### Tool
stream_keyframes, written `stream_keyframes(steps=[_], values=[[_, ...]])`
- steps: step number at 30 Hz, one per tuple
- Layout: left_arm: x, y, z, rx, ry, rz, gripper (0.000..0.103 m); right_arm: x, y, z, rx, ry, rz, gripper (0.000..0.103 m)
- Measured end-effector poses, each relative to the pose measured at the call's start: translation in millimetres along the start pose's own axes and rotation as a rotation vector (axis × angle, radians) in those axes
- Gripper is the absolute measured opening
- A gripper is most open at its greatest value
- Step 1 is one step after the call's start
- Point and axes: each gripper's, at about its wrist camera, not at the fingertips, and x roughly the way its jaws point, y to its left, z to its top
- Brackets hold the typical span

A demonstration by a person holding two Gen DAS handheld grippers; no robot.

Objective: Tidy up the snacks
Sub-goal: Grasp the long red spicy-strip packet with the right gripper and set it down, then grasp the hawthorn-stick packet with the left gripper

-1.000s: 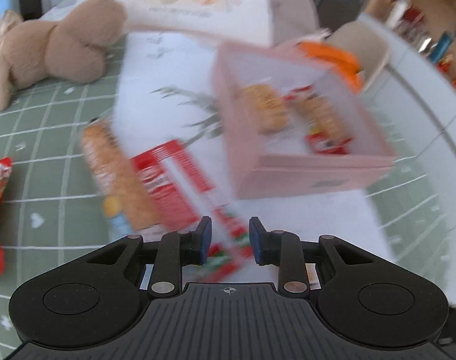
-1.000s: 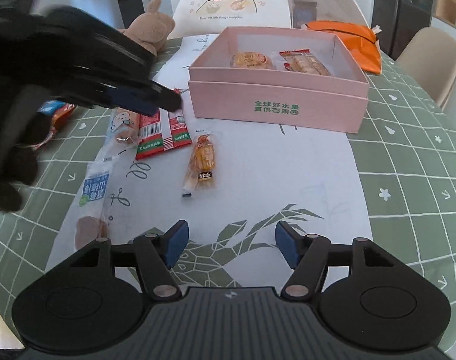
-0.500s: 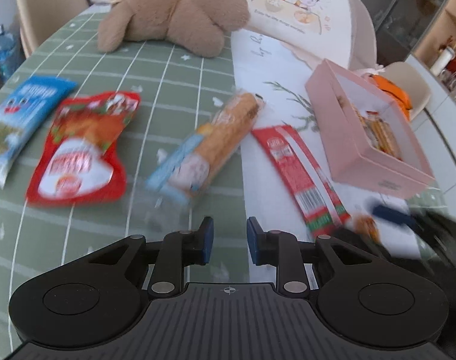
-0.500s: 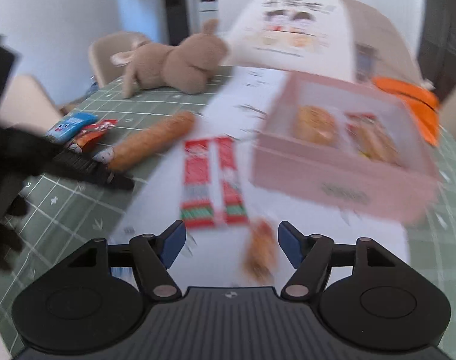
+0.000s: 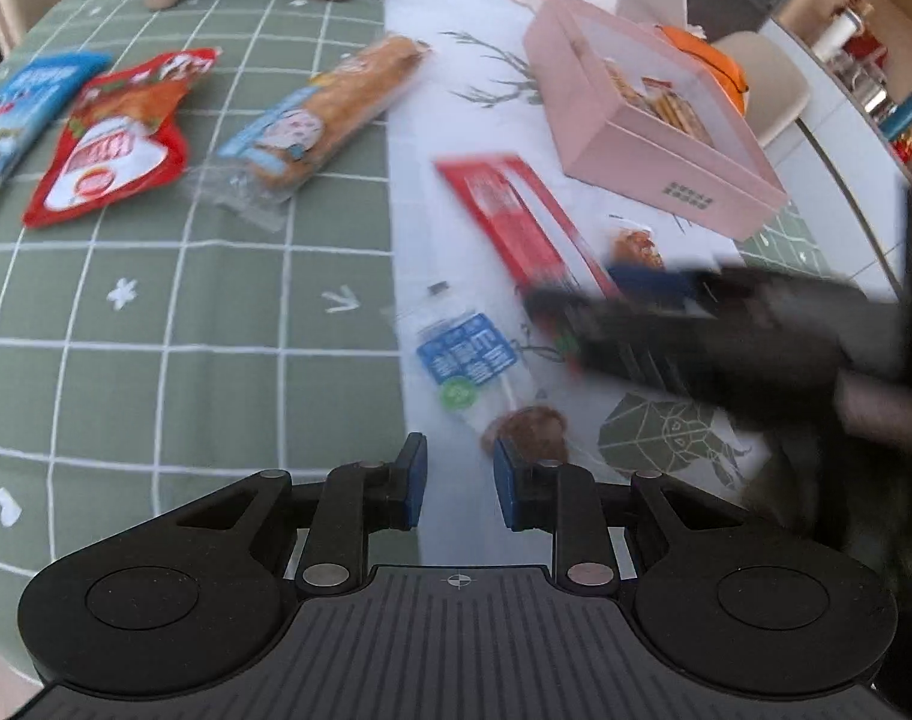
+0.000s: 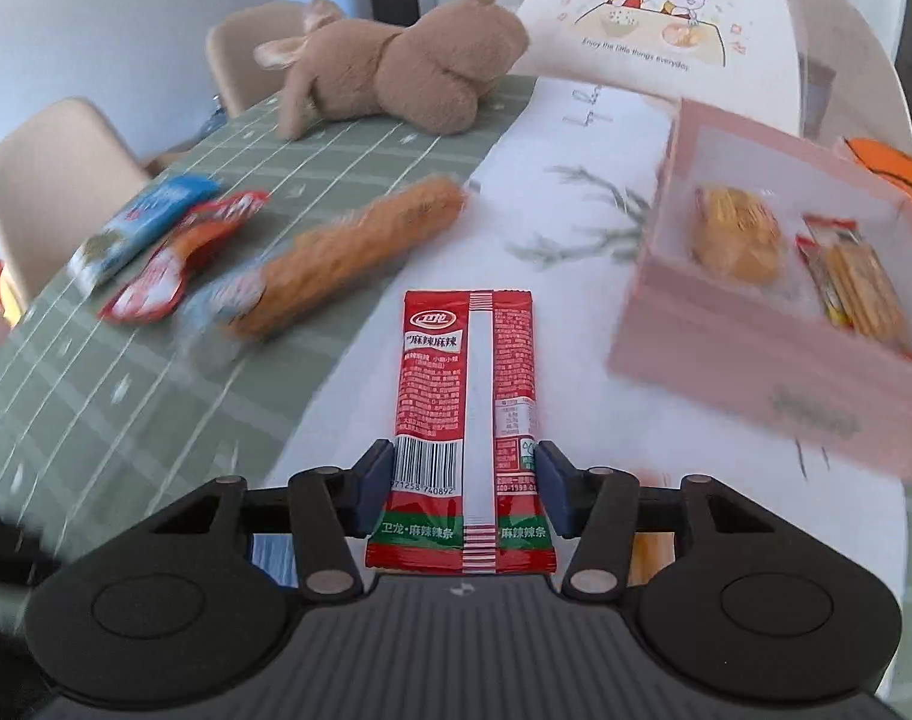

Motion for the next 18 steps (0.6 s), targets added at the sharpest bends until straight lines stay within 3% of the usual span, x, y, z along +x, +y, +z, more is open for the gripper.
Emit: stream_keyframes(steps=[6, 11, 13, 18], values=[[14.3, -33.0, 11.8, 0.081, -0.019, 0.041, 0.028, -42.9, -14.5, -60.6, 0.02, -0.019, -0.084, 0.053], [21.3, -60.9, 13.3, 0.169, -0.013, 0.056, 0.028, -59.5, -32.5, -83.3, 0.073, -0.038, -0.136, 0.063], [21.3, -67.3, 13.4, 0.188, -0.014, 0.057, 0.028, -62.3, -38.2, -89.6, 0.102, -0.046, -0.164, 0.071], [23.4, -85.1, 17.8, 0.235, -0.055, 0.052, 0.028, -70.7, -48.9, -105.1, 0.152, -0.075, -0.196, 0.075]])
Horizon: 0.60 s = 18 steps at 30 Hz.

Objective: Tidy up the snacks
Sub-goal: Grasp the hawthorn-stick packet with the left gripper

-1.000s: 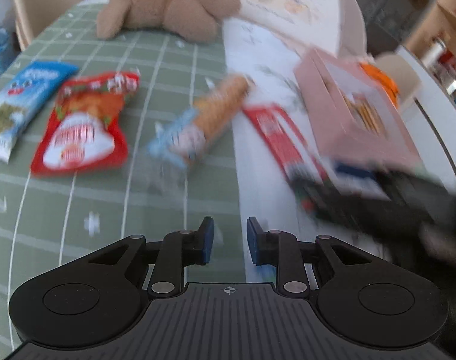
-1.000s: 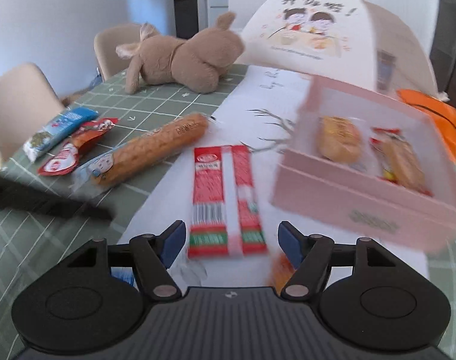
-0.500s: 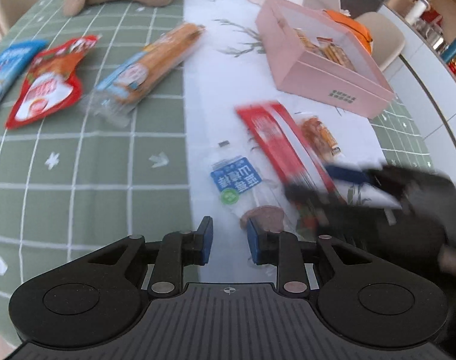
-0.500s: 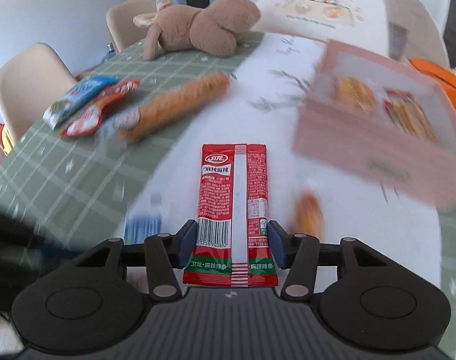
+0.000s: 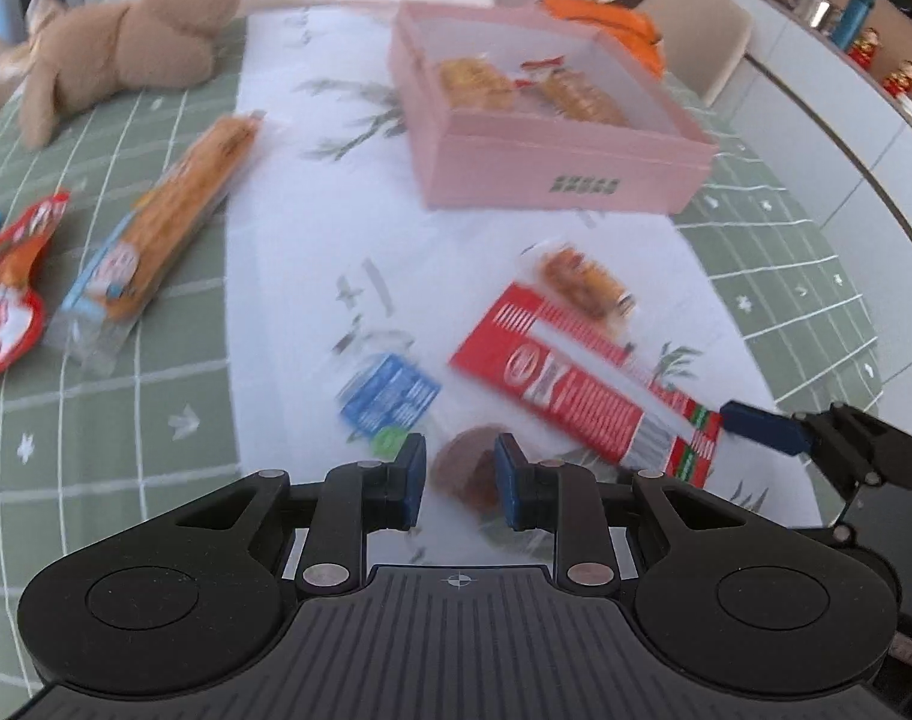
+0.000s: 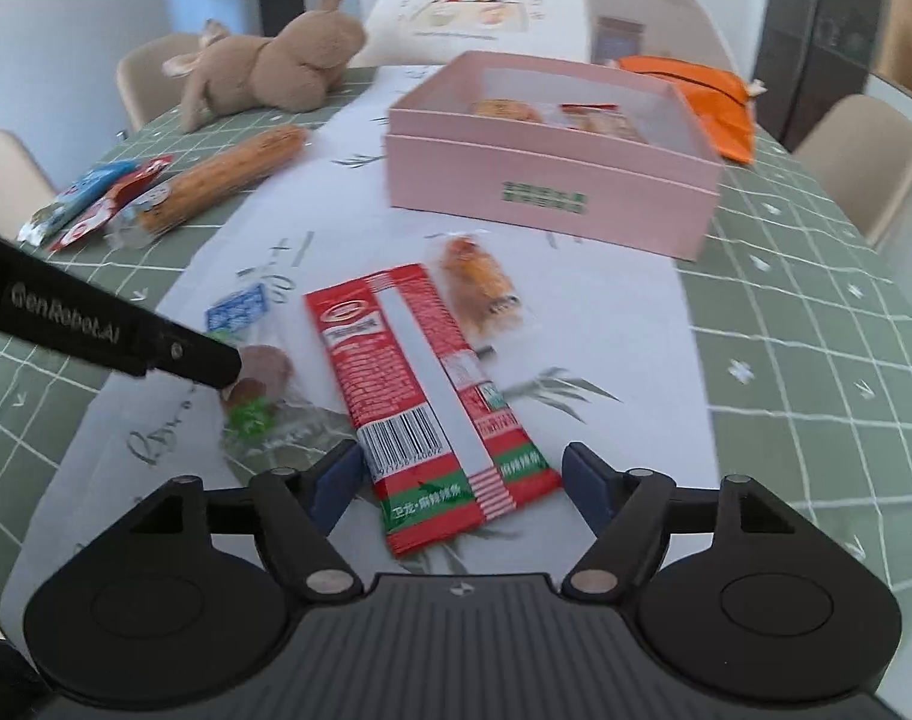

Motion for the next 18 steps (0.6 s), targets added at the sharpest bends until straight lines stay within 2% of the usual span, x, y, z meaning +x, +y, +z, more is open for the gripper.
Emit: stream_keyframes(steps=[4, 8, 10, 14, 16, 18], values=[[5.8, -20.1, -0.9, 0.106, -0.035, 0.027, 0.028, 1.2, -4.0, -8.0, 0.022, -0.04, -0.026, 0.087], [9.2, -37.4, -12.5, 0.265, -0.066, 0.082, 0.034, 3.2, -3.3, -10.1, 0.028, -0.061, -0.032, 0.09], [7.1, -35.8, -17.5, 0.302, -0.068, 0.107, 0.034, 4.0, -3.6, -9.2, 0.027, -0.06, -0.032, 0.091], [1.7, -17.2, -23.5, 0.322, -0.075, 0.177, 0.035, 4.3, -3.3, -7.5, 0.031, -0.049, -0.032, 0.091], [-1.5, -0.5, -22.2, 0.274, -0.065, 0.209, 0.035, 4.6, -2.2, -7.3, 0.035, -0.045, -0.035, 0.092], [-5.4, 17.8, -17.5, 0.18, -0.048, 0.171, 0.032, 5.0, -1.8, -8.2, 0.038, -0.051, -0.033, 0.093]])
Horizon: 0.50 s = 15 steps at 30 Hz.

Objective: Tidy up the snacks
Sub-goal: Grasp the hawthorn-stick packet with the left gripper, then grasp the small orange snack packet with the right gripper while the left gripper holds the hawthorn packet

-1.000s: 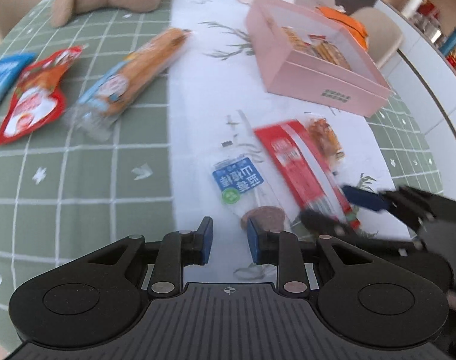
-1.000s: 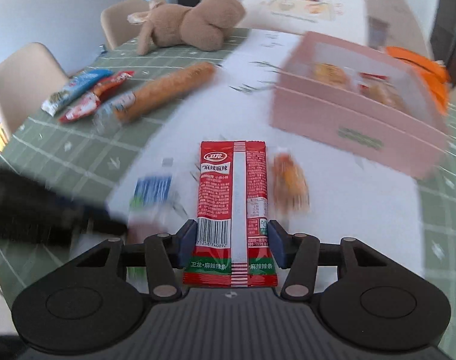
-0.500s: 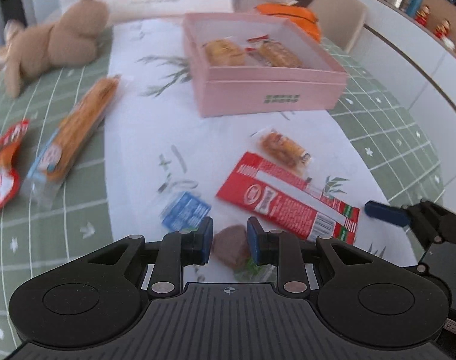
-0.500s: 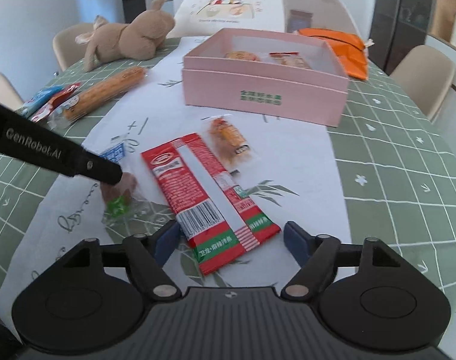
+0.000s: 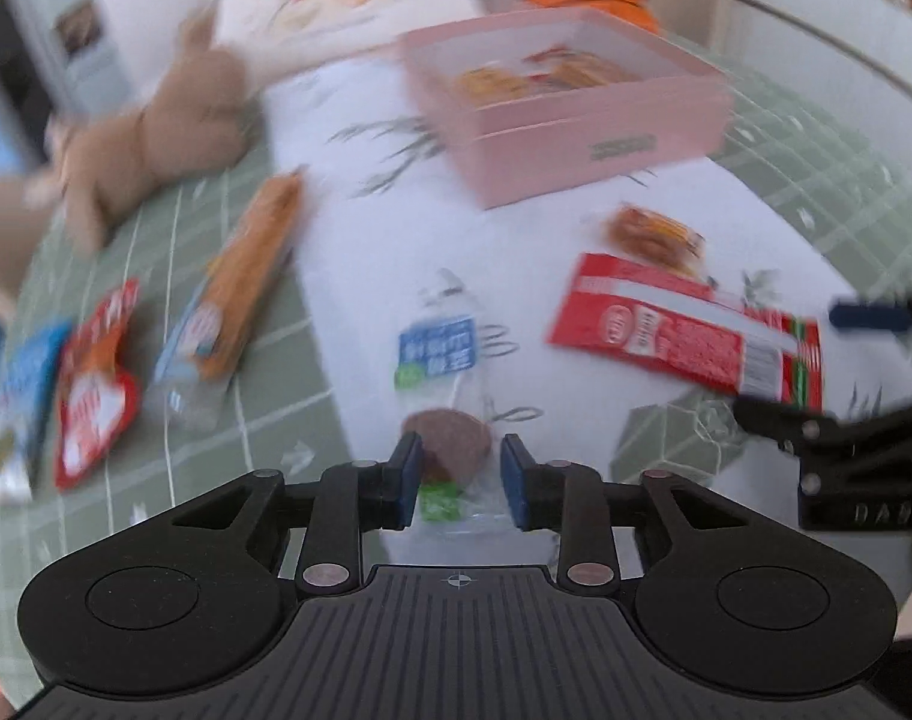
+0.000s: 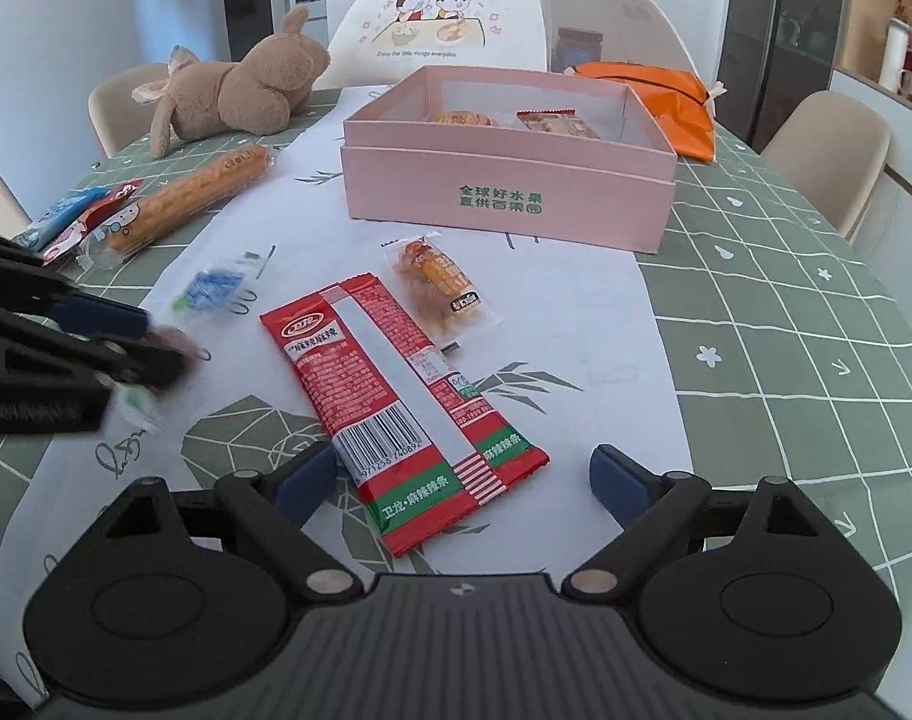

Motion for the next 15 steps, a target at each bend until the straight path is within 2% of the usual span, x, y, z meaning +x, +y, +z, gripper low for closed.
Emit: stream_keyframes(steps=[2, 3, 7, 9, 11, 12, 15], values=[[-1.8, 16.1, 2.8, -0.1, 0.003, -0.072, 0.032, 0.1, 1.3, -1.3, 0.002, -0.007, -0.003, 0.093], [-0.9, 18.8, 3.9, -0.12, 0.004, -0.08, 0.032, -0.1, 1.6, -1.5, 0.004, -0.008, -0.004, 0.094], [3.5, 11.1, 5.3, -0.075, 0.012, -0.049, 0.033, -0.1, 1.5, -1.4, 0.002, -0.009, -0.004, 0.094], [4.7, 3.8, 6.1, -0.037, 0.015, -0.059, 0.041, -0.2, 1.8, -1.2, 0.003, -0.008, -0.003, 0.094], [6.3, -1.6, 7.0, -0.004, 0.022, -0.086, 0.059, -0.6, 2.5, -1.5, 0.003, -0.009, -0.003, 0.094], [7.0, -1.7, 7.6, -0.005, 0.025, -0.101, 0.061, -0.6, 2.4, -1.5, 0.003, -0.011, -0.004, 0.094], [5.4, 7.9, 9.4, -0.075, 0.015, -0.122, 0.059, -0.7, 2.5, -2.7, 0.001, -0.016, -0.003, 0.095]])
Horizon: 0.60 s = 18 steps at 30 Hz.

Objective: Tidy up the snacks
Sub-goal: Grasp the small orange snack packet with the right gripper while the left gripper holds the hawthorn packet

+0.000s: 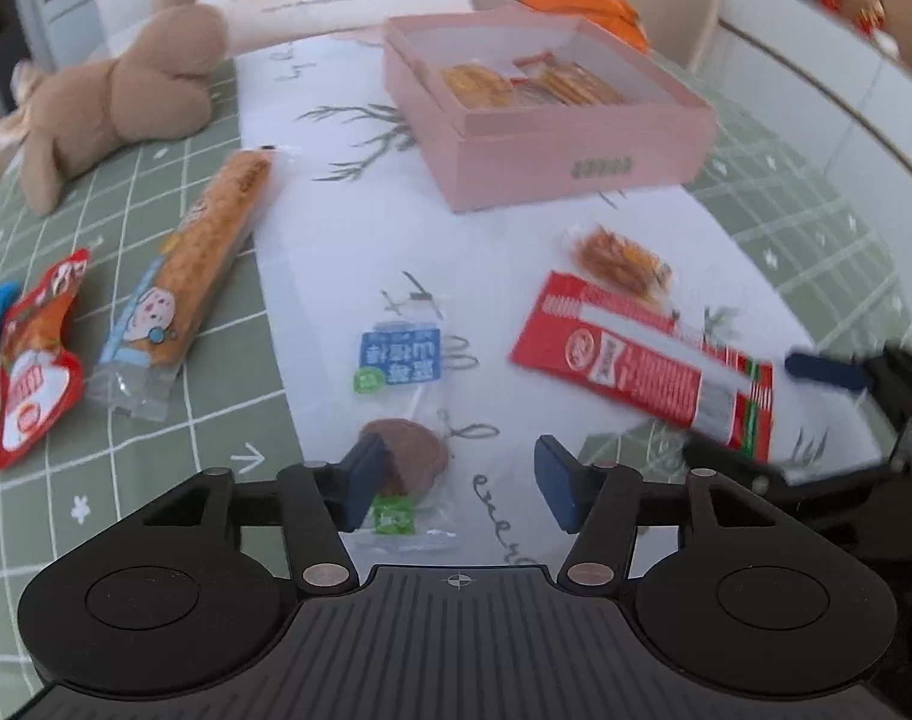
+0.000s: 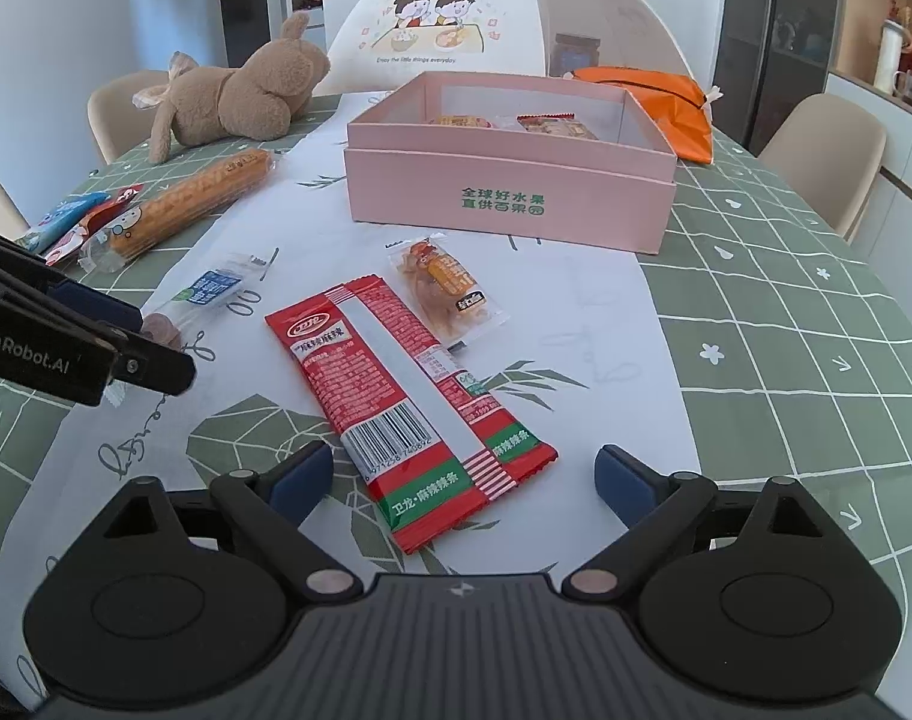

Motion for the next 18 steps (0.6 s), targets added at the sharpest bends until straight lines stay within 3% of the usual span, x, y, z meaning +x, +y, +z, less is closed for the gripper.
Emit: stream_keyframes(steps=[4, 7, 9, 10, 12, 14, 15, 18], values=[[5.5, 11.7, 0.0, -0.02, 0.021, 0.074, 0.056, -0.5, 0.0, -2.5, -0.001, -0.005, 0.006, 0.099], [11.8, 19.7, -0.8, -0.04, 0.035, 0.077, 0.055, -0.5, 1.9, -5.1, 0.003, -0.01, 0.01, 0.103], [13.0, 19.3, 0.7, -0.032, 0.031, 0.079, 0.051, -1.1, 2.1, -6.1, 0.006, -0.014, 0.007, 0.103], [12.9, 17.6, 1.1, -0.022, 0.023, 0.068, 0.042, -0.9, 2.1, -5.3, 0.006, -0.01, 0.008, 0.103], [13.7, 15.4, 0.5, -0.019, 0.006, 0.036, 0.042, 0.4, 2.0, -1.0, -0.002, 0.014, 0.013, 0.103], [13.8, 13.5, -2.2, -0.027, -0.016, 0.027, 0.042, 1.6, 1.3, 7.8, -0.029, 0.049, 0.055, 0.099], [13.0, 13.4, -3.7, -0.04, -0.022, 0.027, 0.042, 0.7, -0.5, 12.8, -0.022, 0.05, 0.078, 0.089], [8.4, 14.8, -7.7, -0.077, -0.013, 0.005, 0.042, -2.4, -8.1, 32.0, 0.008, 0.013, 0.097, 0.087]])
